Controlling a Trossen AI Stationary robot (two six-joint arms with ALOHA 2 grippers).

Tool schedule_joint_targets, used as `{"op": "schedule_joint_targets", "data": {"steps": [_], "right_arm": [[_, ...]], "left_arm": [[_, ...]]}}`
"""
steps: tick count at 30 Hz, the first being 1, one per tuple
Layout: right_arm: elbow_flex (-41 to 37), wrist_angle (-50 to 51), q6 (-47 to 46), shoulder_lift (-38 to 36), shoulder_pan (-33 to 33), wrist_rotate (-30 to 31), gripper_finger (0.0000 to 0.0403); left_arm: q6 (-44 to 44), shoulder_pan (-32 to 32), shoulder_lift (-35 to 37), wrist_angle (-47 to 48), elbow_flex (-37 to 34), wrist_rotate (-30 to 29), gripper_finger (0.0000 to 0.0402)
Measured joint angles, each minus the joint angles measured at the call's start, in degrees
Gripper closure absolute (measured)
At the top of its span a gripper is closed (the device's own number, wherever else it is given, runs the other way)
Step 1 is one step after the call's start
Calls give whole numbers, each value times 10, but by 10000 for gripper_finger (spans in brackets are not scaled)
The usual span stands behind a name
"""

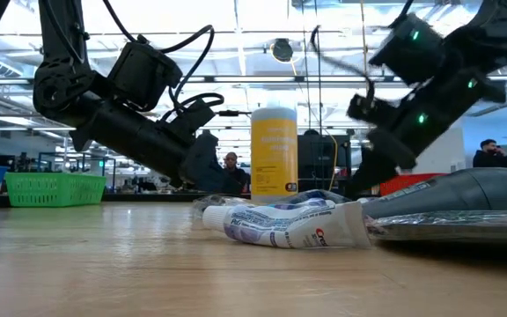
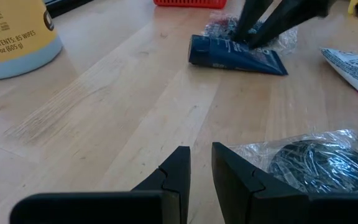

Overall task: Pick & Place Travel size toiletries
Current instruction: Put the shaving cream into the yellow bin

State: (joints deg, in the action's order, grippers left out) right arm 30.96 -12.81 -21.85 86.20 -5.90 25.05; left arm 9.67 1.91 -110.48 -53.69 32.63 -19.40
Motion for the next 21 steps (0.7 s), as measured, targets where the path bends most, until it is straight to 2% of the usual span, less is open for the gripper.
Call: {"op": "schedule_joint_targets", "data": {"steps": [7, 11, 15, 21], "right_arm": [[0, -3, 1, -100, -52, -3, 391], [0, -7, 0, -125, -62, 5, 399], [0, -7, -6, -103, -50, 19, 365], [0, -35, -23, -29, -5, 20, 253]], "left_arm": [[0, 0, 0, 0, 0, 0, 334], [1, 0, 0, 0, 0, 0, 334], [8, 0, 0, 0, 0, 0, 334], [10, 0, 0, 0, 0, 0, 334]]}}
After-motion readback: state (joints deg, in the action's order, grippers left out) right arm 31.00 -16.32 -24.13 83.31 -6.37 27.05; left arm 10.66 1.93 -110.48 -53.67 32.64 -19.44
